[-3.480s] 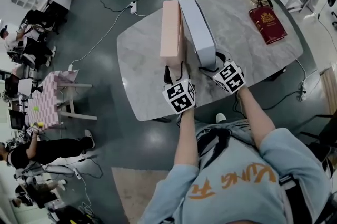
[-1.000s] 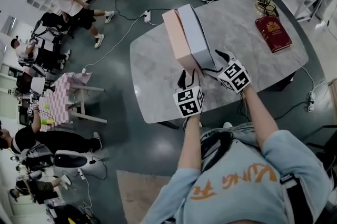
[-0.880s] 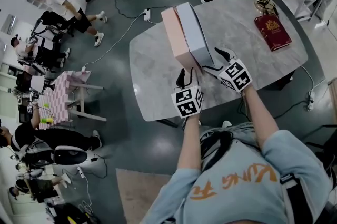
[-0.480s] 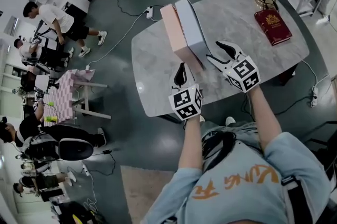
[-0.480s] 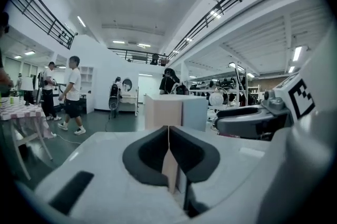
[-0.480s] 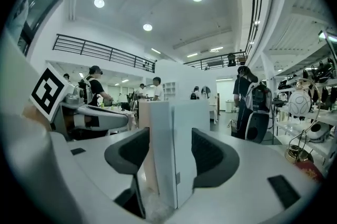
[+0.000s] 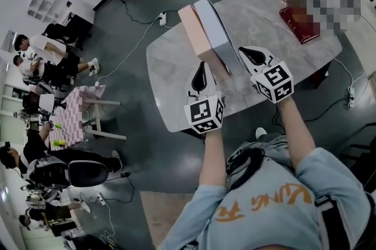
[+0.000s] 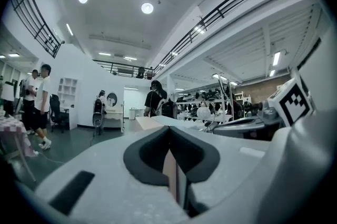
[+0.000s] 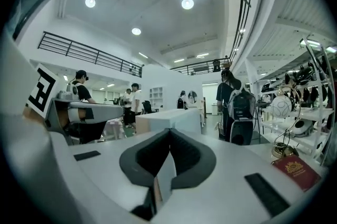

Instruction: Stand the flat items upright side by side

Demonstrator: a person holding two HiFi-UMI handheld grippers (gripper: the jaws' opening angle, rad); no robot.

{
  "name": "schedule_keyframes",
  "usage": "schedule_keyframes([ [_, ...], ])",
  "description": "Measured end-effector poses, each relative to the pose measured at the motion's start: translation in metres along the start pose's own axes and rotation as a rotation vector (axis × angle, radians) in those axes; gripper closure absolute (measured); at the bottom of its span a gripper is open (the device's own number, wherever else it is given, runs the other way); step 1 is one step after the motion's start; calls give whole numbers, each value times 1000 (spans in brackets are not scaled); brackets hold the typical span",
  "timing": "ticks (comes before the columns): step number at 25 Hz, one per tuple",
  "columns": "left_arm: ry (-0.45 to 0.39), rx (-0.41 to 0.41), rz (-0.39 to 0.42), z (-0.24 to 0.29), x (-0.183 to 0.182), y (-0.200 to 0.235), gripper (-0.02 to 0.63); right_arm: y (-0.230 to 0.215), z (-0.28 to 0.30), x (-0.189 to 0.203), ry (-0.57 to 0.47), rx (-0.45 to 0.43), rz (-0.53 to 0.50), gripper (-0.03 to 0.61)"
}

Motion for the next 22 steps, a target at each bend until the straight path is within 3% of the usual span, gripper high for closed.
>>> schedule_keyframes([
  [9,-27,-32,7,-19,-22,32,603,49,-9,-21,-75,91,154,577],
  [17,-13,8,-11,-38,-8,31,601,74,-13,-23,-142,261,177,577],
  [22,-24,25,-43,-48,-4,31,602,86,-18,-18,-124,276,169,577],
])
Point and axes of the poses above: the fingertips, and each gripper's own axes: z forward along the fingers, y to its left, x out of its underside, the point moved 10 cm from there along -z, backward along the fingers, and after that the axes turned 3 degrees about -y, right-handed, at the moved point
